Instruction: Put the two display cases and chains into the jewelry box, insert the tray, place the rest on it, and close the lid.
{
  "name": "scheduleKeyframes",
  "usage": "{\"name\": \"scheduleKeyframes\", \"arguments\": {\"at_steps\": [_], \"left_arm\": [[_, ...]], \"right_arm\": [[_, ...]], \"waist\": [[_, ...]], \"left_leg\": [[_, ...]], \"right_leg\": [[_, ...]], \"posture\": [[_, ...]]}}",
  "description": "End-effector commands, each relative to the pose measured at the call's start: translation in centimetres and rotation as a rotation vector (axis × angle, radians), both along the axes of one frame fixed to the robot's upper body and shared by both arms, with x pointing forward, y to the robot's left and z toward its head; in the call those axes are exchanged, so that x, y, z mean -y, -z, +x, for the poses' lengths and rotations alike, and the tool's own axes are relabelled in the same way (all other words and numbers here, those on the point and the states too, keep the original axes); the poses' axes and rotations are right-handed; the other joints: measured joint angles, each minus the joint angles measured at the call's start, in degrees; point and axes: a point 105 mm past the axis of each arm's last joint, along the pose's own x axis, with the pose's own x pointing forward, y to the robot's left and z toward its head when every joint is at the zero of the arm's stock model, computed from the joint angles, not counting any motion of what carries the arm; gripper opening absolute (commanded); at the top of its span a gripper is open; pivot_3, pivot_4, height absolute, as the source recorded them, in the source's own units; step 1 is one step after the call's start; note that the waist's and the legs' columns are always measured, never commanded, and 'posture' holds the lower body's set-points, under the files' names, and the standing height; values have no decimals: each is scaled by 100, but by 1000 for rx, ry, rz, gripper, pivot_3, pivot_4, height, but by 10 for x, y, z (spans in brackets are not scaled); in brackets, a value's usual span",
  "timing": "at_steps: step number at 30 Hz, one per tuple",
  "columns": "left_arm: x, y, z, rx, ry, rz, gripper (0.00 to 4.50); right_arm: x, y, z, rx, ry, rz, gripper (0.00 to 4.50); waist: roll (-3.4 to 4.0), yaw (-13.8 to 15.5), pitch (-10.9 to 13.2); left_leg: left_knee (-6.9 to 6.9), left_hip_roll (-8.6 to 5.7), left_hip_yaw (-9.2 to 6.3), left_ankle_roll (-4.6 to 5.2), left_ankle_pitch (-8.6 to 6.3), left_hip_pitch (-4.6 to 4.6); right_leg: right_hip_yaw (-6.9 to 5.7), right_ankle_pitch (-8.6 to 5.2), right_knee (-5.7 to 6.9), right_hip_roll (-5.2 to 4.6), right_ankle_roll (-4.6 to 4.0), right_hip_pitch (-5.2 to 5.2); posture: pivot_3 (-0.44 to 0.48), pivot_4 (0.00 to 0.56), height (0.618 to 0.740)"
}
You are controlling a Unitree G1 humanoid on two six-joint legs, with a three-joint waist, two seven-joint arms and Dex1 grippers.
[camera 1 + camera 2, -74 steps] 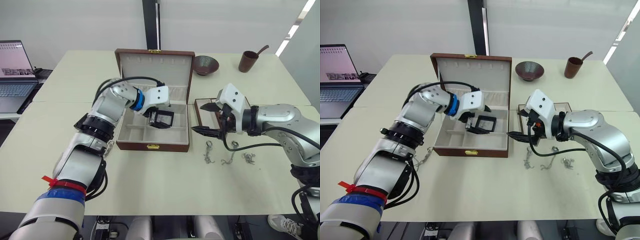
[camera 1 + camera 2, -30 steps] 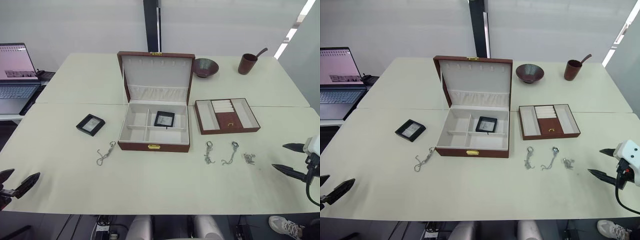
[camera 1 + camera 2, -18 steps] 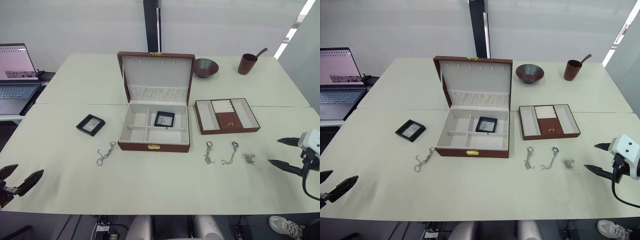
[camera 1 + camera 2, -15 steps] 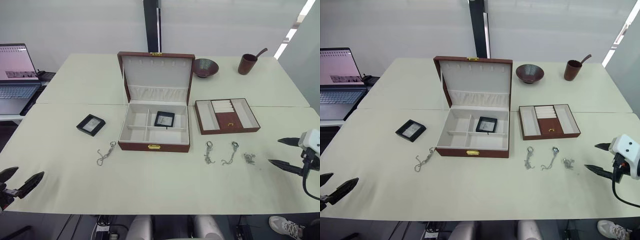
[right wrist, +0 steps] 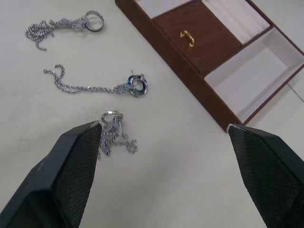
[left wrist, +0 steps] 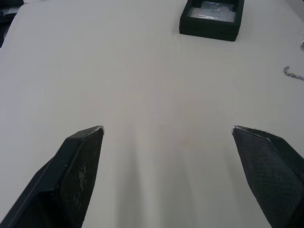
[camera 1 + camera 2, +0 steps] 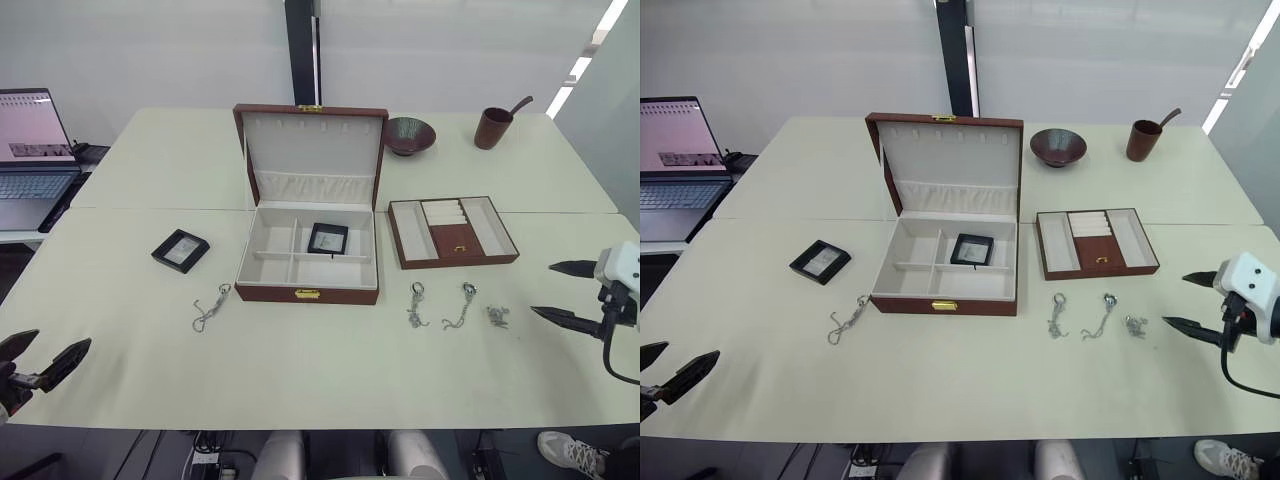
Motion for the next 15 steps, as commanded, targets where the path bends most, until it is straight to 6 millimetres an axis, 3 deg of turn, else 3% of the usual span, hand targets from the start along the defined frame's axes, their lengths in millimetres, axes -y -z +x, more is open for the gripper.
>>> {"name": "scheduleKeyframes", "arguments": {"at_steps": [1,8,15], "left_arm": [[2,-14,1,43,10,21,4482],[1,-22,10,6,99,83,4482],[-4,-34,35,-46,238,215,4482]], "right_arm": [[-24,-19,2,31,-90,20,4500],[-80,-42,3,17,-290,98,4500],[-149,-66,-2,-3,-537,200,4500]], "waist": [[1,7,0],[1,10,1],[5,6,4]], "left_leg": [[0,0,-1,0,0,-1],[0,1,-5,-1,-1,-1],[-2,0,-5,-2,-2,-3]], "right_leg": [[-1,0,0,0,0,0],[-3,0,-1,-1,0,-1],[-4,0,0,0,-1,-8]], "posture": [[0,150,733],[0,150,733],[0,150,733]]}}
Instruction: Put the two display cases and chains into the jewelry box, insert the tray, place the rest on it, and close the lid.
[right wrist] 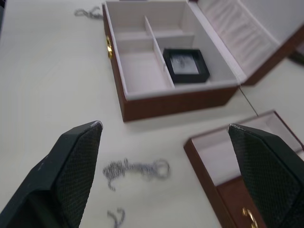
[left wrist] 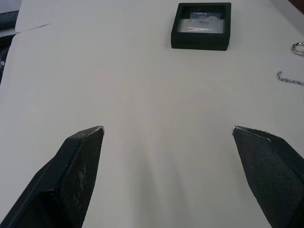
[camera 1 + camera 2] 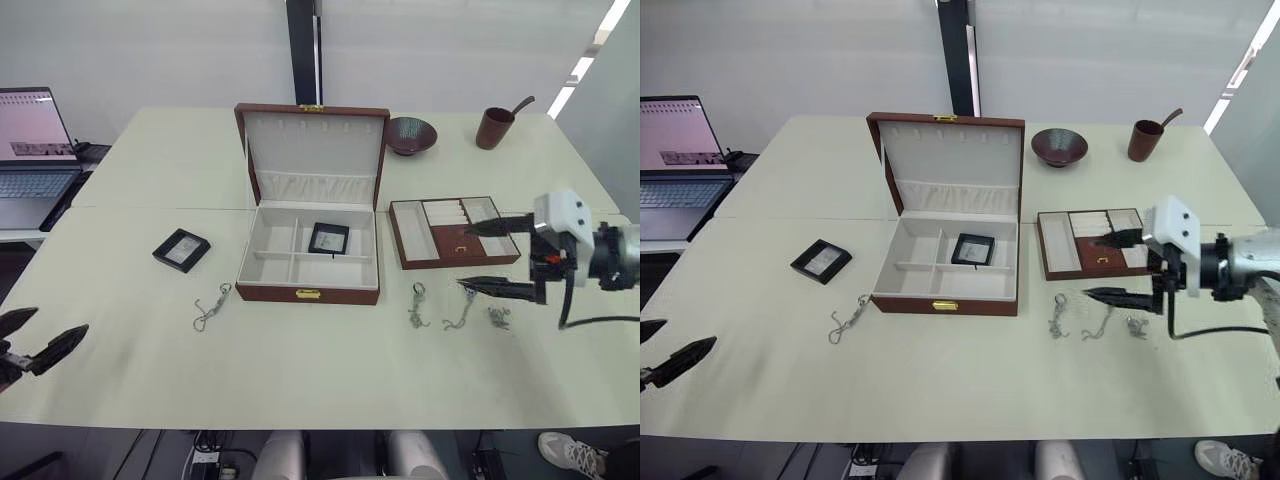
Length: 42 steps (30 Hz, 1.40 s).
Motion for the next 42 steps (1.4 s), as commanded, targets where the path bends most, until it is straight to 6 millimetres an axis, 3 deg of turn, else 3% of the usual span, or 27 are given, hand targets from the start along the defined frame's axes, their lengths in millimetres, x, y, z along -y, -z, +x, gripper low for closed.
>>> {"name": "scheduleKeyframes", "arguments": {"at_steps": [1,7,16,20,24,31,37,42], "left_arm": [[-3,-9,11,-10,65,71,4482],[5,-20,41,-16,139,44,4482],[53,-27,81,23,223,-122,4482],[61,-23,92,23,232,-126,4482],[66,-16,112,31,226,-94,3642],[76,1,134,-15,241,-47,3642],[80,4,151,-1,219,-29,3642],[86,10,157,-34,241,-25,3642]], "right_arm": [[-26,-10,-7,15,-108,15,4500],[-57,-11,-1,49,-178,2,4500],[-97,-9,3,89,-183,51,4500],[-104,-6,4,91,-177,53,4500],[-113,-4,7,99,-167,63,4500],[-129,-3,7,111,-161,90,4500],[-134,0,4,98,-167,99,4500],[-136,-1,4,98,-164,106,4500]], "waist": [[0,-2,0],[0,4,0],[0,-19,0],[-1,-14,0],[-1,-9,0],[-2,-13,-1],[-4,-14,-2],[-4,-20,-2]], "left_leg": [[0,1,0,0,0,-1],[2,-1,0,-4,-3,-14],[9,-2,-10,-4,-3,-36],[10,-1,-13,-4,-2,-36],[13,-8,-18,-4,-2,-39],[16,-17,-21,-5,-2,-45],[17,-18,-25,-5,-2,-47],[18,-19,-27,-5,-2,-49]], "right_leg": [[-1,0,0,0,0,-2],[-7,1,2,0,1,-17],[-15,1,10,2,2,-30],[-17,1,11,5,2,-31],[-21,1,10,5,2,-30],[-27,2,10,8,2,-34],[-29,2,10,16,2,-34],[-31,2,10,17,2,-35]], "posture": [[0,150,733],[0,150,733],[0,150,733],[0,150,733],[0,150,733],[0,150,733],[0,150,733],[0,150,733]]}}
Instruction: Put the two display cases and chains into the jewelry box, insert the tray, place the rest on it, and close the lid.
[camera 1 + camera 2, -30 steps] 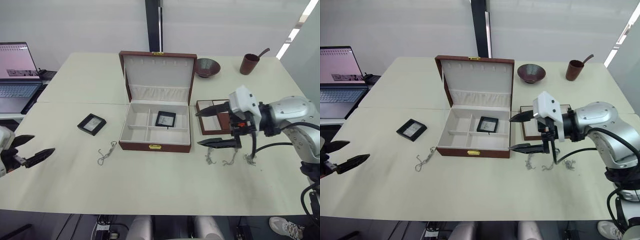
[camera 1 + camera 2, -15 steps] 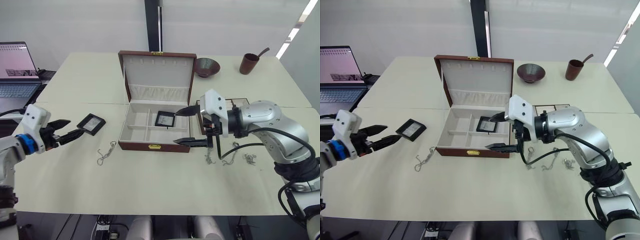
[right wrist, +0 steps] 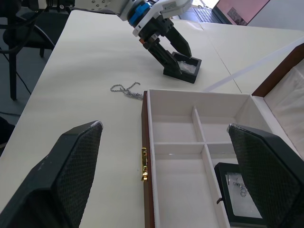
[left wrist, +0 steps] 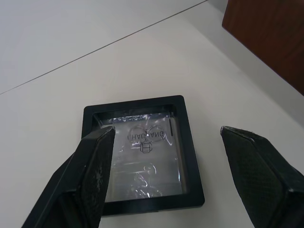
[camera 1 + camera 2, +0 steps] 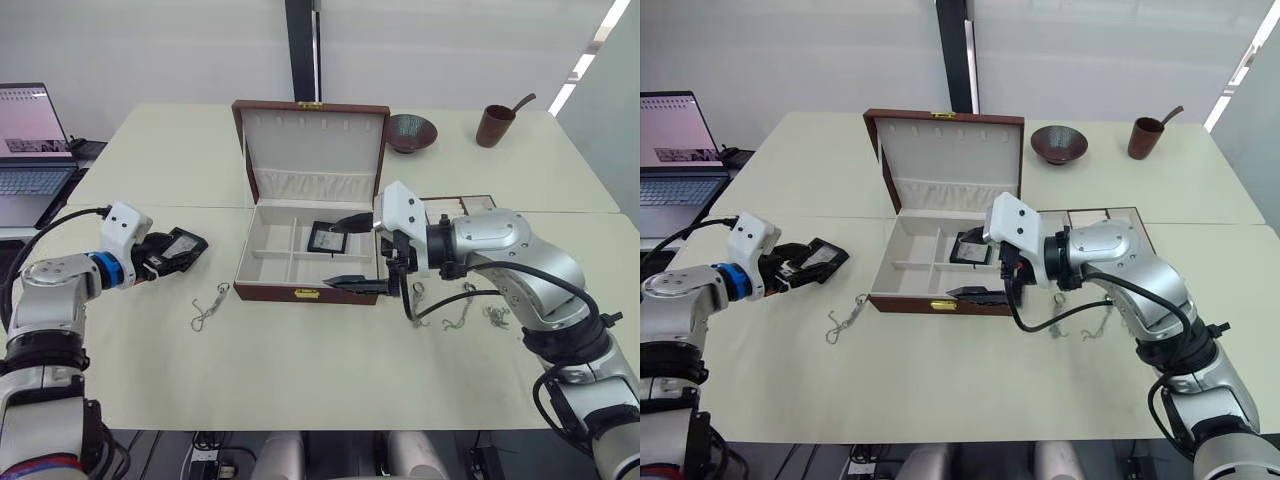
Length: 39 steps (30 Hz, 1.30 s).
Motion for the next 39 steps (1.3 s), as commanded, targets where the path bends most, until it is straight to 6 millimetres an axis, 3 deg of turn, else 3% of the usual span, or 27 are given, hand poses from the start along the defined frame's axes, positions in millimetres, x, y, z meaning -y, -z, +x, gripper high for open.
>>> {"name": "scheduleKeyframes", "arguments": {"at_steps": [1,4,7,17,21,26,28,31,35,39], "left_arm": [[2,-3,4,5,13,27,3642],[0,0,7,-9,-9,38,3642],[1,2,8,-19,-5,38,3124],[-2,2,4,-16,-2,38,107],[-12,-12,-3,25,-18,29,19],[-20,-50,-22,141,4,44,19],[-3,-71,-32,196,104,43,19],[42,-92,-53,203,322,22,19],[100,-98,-72,111,581,77,19],[143,-93,-70,38,720,131,19]], "right_arm": [[-5,-11,-6,54,-17,15,4500],[-6,-12,-6,54,-17,18,4500],[-6,-12,-6,52,-15,21,4500],[-5,-13,-6,54,-7,24,4500],[-4,-12,-6,58,-5,23,4500],[3,-12,-5,69,20,15,4500],[9,-10,-5,77,32,7,4500],[21,-7,-7,86,41,-17,4500],[39,1,-12,60,52,-63,4500],[52,5,-10,43,85,-96,4500]], "waist": [[0,-1,0],[0,0,0],[0,0,0],[0,0,0],[0,-19,0],[-1,-42,0],[-1,-27,0],[0,38,0],[-1,66,1],[6,26,5]], "left_leg": [[0,0,0,0,0,0],[0,0,-1,0,0,0],[1,-1,-2,0,0,0],[1,0,-4,0,0,0],[0,2,-4,0,0,-1],[0,13,-9,-1,0,-14],[0,19,-14,-3,2,-21],[1,8,-13,-3,2,-27],[7,0,-21,-3,2,-36],[5,1,-21,-2,2,-21]], "right_leg": [[-1,0,0,1,0,0],[-1,0,0,3,0,0],[-1,0,0,3,0,0],[-1,0,0,4,0,0],[-1,0,0,4,0,-1],[0,0,2,4,0,-18],[0,0,3,-2,0,-23],[-1,0,1,-20,0,-22],[-6,2,-9,-24,4,-11],[-6,2,-8,-13,4,6]], "posture": [[0,150,733],[0,150,733],[0,150,733],[0,150,733],[0,150,733],[0,150,733],[0,150,733],[0,150,733],[0,150,733],[0,150,733]]}}
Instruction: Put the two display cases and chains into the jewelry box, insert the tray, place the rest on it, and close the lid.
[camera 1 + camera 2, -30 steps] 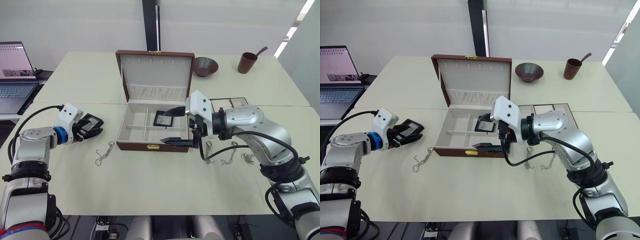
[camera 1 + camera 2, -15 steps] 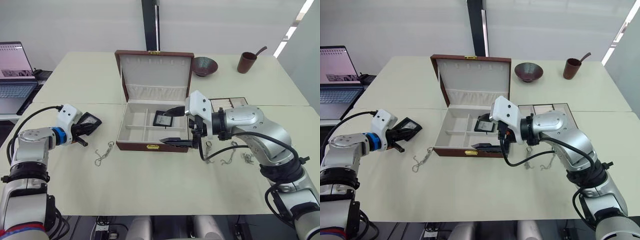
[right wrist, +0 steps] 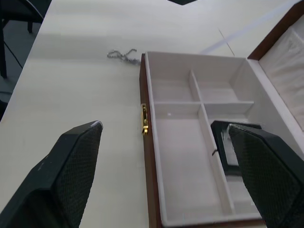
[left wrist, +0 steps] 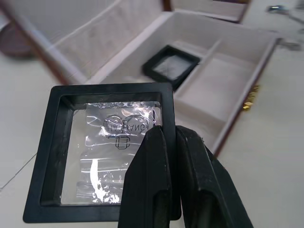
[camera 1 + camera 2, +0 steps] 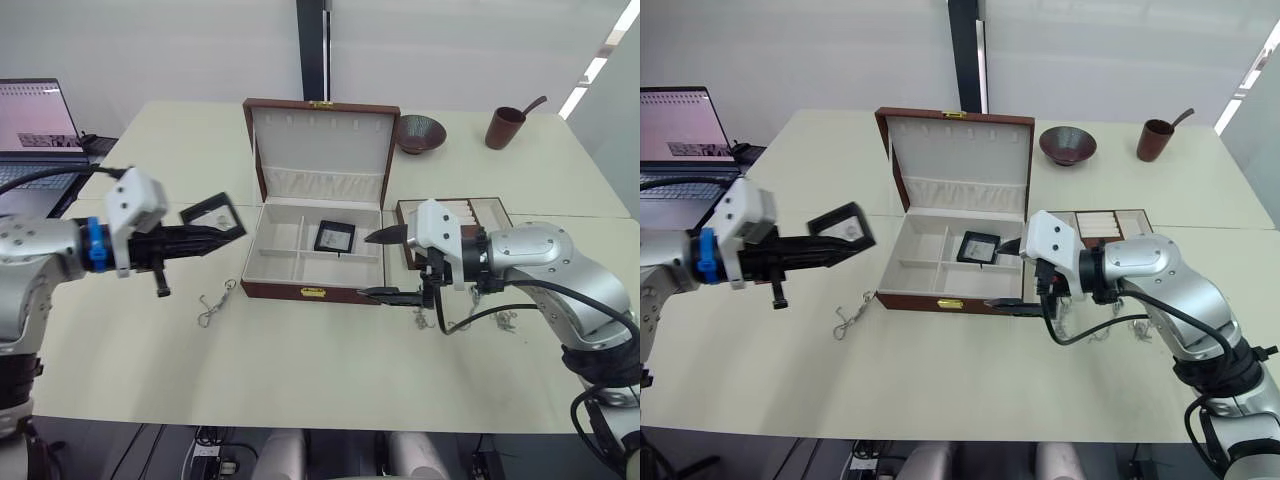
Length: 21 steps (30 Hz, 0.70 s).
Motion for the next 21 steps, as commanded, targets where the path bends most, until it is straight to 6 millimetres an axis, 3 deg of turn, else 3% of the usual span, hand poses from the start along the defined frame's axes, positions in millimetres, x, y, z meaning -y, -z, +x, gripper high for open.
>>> {"name": "scheduleKeyframes", "arguments": {"at_steps": [1,11,15,21], "left_arm": [[34,3,-1,-45,115,58,19],[89,32,34,-147,265,158,19],[100,41,43,-183,284,170,19],[108,51,41,-203,330,188,19]], "right_arm": [[6,-10,-3,46,-4,3,4500],[16,-5,-5,50,45,-7,4500],[18,-6,-5,56,60,-2,4500],[22,-2,-4,44,90,-31,4500]], "waist": [[0,-20,0],[1,-63,1],[1,-42,1],[1,-42,1]], "left_leg": [[0,-2,5,0,0,1],[3,6,4,1,0,0],[9,2,1,0,0,-6],[9,2,-6,0,0,-8]], "right_leg": [[3,0,-1,11,0,0],[26,-2,0,61,-4,-7],[34,-2,-1,61,-3,-6],[34,-2,-1,61,-4,-6]], "posture": [[0,150,733],[0,150,733],[0,150,733],[0,150,733]]}}
